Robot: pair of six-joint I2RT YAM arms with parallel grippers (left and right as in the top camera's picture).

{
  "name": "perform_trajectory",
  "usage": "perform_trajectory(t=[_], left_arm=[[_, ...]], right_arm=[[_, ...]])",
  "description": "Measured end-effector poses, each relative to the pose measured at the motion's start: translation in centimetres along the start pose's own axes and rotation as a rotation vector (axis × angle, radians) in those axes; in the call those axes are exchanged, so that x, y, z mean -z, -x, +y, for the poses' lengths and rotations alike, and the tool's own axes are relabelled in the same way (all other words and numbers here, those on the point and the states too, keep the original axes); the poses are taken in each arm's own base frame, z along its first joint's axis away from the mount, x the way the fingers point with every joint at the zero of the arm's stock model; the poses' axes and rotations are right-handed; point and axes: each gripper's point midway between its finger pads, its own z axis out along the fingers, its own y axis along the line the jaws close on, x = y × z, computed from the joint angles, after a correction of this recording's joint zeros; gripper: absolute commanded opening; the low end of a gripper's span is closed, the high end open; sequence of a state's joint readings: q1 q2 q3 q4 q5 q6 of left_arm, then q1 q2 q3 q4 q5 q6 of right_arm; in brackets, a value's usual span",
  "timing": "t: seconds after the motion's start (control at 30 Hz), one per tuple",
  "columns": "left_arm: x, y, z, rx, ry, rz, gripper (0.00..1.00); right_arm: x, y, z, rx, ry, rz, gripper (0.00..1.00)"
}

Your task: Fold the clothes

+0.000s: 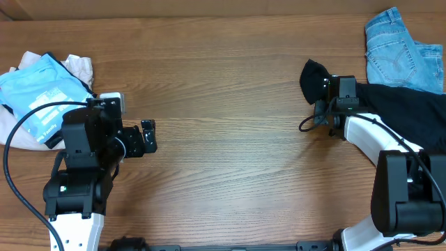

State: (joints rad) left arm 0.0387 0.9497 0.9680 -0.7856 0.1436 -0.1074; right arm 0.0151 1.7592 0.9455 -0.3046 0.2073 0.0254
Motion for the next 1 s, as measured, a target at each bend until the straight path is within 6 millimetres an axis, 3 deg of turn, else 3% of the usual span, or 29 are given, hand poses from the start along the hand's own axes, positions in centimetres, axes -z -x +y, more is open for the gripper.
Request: perform_trajectory(t=[0.13, 0.2, 0.3, 0.43, 0.5, 0.53, 0.57, 0.63, 0.67, 0.77, 0.8, 0.9, 0.93, 1.0], left_arm=[[0.0, 0.3, 0.0, -0.004, -0.002, -0.012, 0.93], [0.0, 0.7, -0.1, -0.009, -0.006, -0.028, 0.89], [0.1, 1.6, -0.2, -0.016, -0.01, -0.064, 0.85], [0.1, 2.5, -0.3, -0.021, -0.013, -0.099, 0.85], [0.2, 2.5, -0.3, -0.022, -0.013, -0.102, 0.86], [0.2, 2.5, -0.3, -0.022, -0.013, -0.102, 0.86], [0.2, 2.5, -0.3, -0.022, -0.014, -0.102, 0.86], [0.2, 2.5, -0.3, -0.022, -0.014, -0.103, 0.86], [0.2, 2.5, -0.4, -0.022, -0.014, -0.103, 0.86], [0.2, 2.5, -0.3, -0.022, -0.013, -0.103, 0.91], [0.2, 2.6, -0.3, -0.022, -0.013, -0.103, 0.92], [0.2, 2.6, -0.4, -0.022, -0.017, -0.104, 0.95], [0.2, 2.6, -0.5, -0.022, -0.023, -0.104, 1.0], [0.2, 2.7, -0.9, -0.027, -0.043, -0.11, 1.0]], right_arm=[[0.9, 0.5, 0.8, 0.025, 0.007, 0.024, 0.04], [2.3, 1.3, 2.3, 0.062, 0.041, 0.028, 0.04], [6.2, 3.6, 6.3, 0.155, 0.142, -0.009, 0.04], [13.3, 6.0, 13.5, 0.312, 0.286, -0.097, 0.04], [16.8, 5.7, 17.7, 0.402, 0.366, -0.142, 0.04], [17.9, 5.3, 19.3, 0.435, 0.395, -0.158, 0.04], [19.2, 4.4, 21.2, 0.482, 0.431, -0.17, 0.12], [20.7, 2.7, 23.9, 0.544, 0.48, -0.175, 0.13], [21.1, 2.1, 24.5, 0.56, 0.492, -0.173, 0.14], [21.5, 1.4, 25.2, 0.555, 0.504, -0.162, 0.34], [21.3, 1.4, 24.9, 0.549, 0.493, -0.156, 0.4], [20.6, 2.2, 23.3, 0.521, 0.438, -0.155, 0.43], [20.5, 2.8, 22.4, 0.5, 0.41, -0.165, 0.47], [20.8, 4.2, 20.7, 0.448, 0.365, -0.196, 0.55]])
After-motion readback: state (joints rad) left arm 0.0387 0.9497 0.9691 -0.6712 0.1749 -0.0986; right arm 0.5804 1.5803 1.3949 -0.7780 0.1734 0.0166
